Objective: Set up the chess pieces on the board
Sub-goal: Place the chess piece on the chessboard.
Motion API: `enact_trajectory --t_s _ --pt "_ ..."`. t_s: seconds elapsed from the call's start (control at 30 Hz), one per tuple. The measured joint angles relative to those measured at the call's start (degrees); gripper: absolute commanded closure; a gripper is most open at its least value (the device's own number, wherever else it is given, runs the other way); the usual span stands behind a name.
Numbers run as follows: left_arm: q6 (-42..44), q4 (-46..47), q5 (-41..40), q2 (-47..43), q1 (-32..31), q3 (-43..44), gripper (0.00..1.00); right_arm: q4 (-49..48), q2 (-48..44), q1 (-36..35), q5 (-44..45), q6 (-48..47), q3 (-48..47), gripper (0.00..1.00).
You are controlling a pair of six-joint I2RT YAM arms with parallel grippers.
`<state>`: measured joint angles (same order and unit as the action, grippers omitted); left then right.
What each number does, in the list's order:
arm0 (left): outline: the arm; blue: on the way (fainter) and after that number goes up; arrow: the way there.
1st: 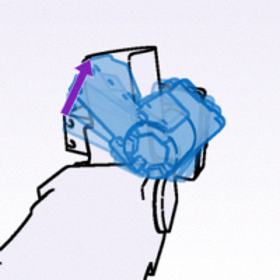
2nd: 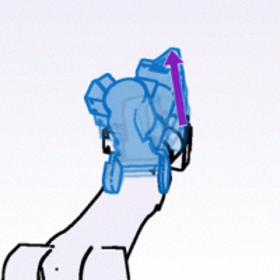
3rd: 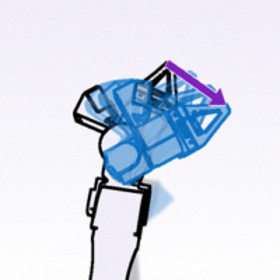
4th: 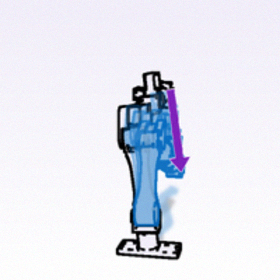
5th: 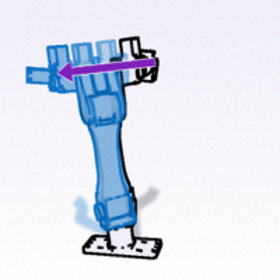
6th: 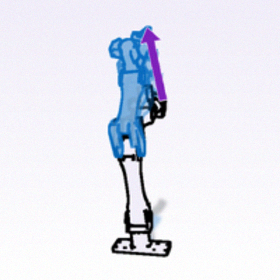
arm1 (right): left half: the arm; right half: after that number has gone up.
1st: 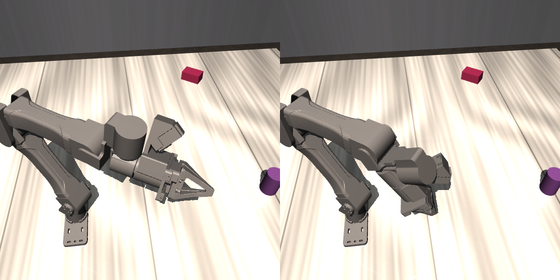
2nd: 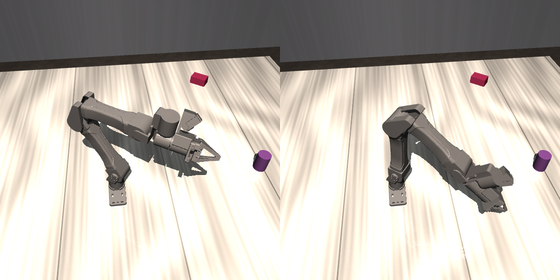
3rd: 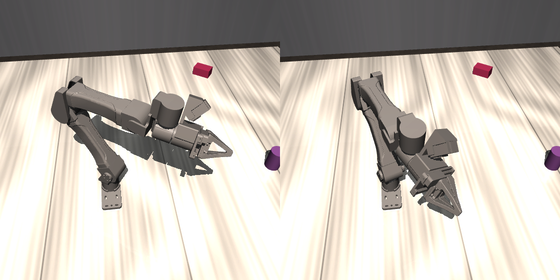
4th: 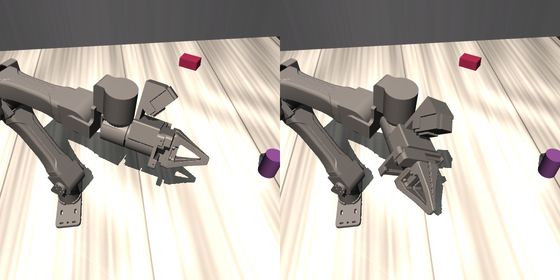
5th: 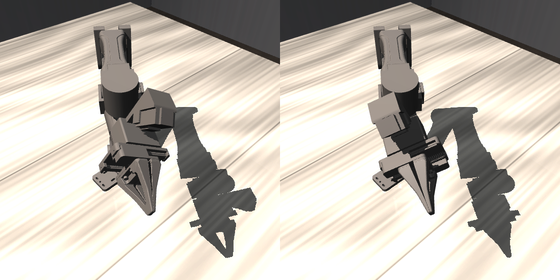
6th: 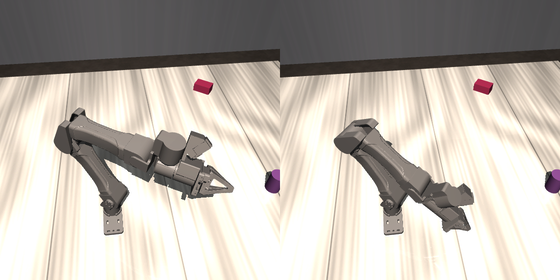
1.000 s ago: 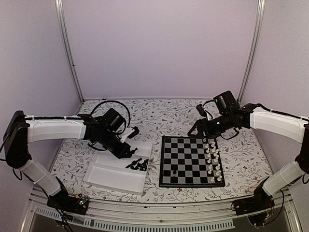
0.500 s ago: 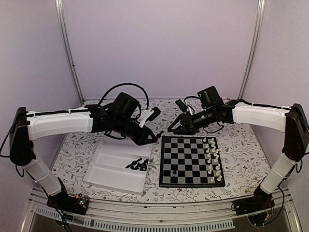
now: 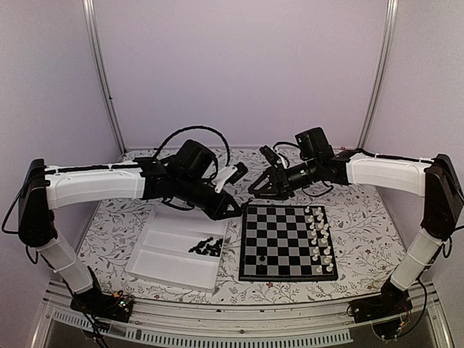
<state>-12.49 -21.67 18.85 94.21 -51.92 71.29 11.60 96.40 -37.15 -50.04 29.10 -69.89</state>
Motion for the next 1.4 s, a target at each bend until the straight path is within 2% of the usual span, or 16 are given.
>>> enact_trajectory --t_s 0.7,0.93,1.07,1.23,1.4 --pt "-0.02 0.02 -0.02 0.31 -0.37 0.98 0.91 -1.05 2.29 -0.72 -3.76 1.16 0.02 0.76" --pt "0.0 0.02 0.04 1.36 -0.44 1.55 0.91 -1.77 2.32 -0.74 -4.31 1.77 0.11 0.91" --pt "0.0 0.0 0.0 1.77 -0.46 1.75 0.91 -1.79 2.32 -0.74 -3.93 1.55 0.11 0.95" --pt "-0.02 -0.22 -0.02 1.86 -0.46 1.73 0.91 -0.17 2.1 -0.74 0.28 -0.76 0.09 0.97" --pt "-0.55 -1.25 -1.6 1.22 -0.42 -0.7 0.91 7.02 0.37 -1.97 9.81 -7.08 -0.81 0.97"
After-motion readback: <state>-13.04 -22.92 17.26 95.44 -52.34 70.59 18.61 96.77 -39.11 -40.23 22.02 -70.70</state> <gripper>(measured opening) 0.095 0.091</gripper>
